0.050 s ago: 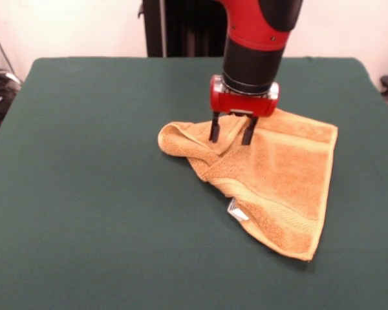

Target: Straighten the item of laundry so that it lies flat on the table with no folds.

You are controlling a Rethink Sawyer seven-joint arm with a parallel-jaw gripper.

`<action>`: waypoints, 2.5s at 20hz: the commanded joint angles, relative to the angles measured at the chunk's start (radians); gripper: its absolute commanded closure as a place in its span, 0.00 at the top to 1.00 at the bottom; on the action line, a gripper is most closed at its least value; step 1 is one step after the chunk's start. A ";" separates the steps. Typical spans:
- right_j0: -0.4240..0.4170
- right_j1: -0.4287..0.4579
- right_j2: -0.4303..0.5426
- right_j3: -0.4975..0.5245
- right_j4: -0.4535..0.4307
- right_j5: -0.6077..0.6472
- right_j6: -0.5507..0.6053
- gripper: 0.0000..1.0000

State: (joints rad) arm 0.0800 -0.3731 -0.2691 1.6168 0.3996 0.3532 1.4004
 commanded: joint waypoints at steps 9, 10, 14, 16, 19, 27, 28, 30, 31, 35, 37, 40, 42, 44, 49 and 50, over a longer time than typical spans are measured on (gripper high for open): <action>-0.038 0.040 0.221 0.056 0.090 -0.099 0.283 1.00; -0.039 0.039 0.223 0.058 0.090 -0.102 0.284 1.00; -0.046 0.037 0.232 0.068 0.088 -0.118 0.285 1.00; -0.061 0.038 0.247 0.081 0.080 -0.138 0.281 1.00; -0.098 0.021 0.289 0.117 0.066 -0.168 0.268 1.00; -0.125 -0.020 0.293 0.149 0.054 -0.153 0.264 1.00; -0.118 -0.020 0.281 0.145 0.058 -0.144 0.270 1.00; -0.115 -0.022 0.264 0.145 0.061 -0.133 0.275 1.00; -0.113 -0.021 0.254 0.145 0.062 -0.127 0.276 1.00; -0.088 -0.019 0.200 0.127 0.027 -0.132 0.247 1.00; -0.071 -0.021 0.177 0.131 0.032 -0.167 0.268 1.00; -0.002 -0.023 0.081 0.081 0.021 -0.105 0.259 1.00; 0.001 -0.036 0.080 0.093 0.039 -0.111 0.279 1.00; 0.004 -0.042 0.073 0.100 0.039 -0.114 0.276 1.00; -0.027 -0.037 0.082 0.100 0.036 -0.139 0.253 1.00; -0.029 -0.030 0.073 0.087 0.037 -0.136 0.252 1.00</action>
State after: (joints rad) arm 0.0479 -0.4422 -0.2118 1.6876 0.4264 0.2336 1.4004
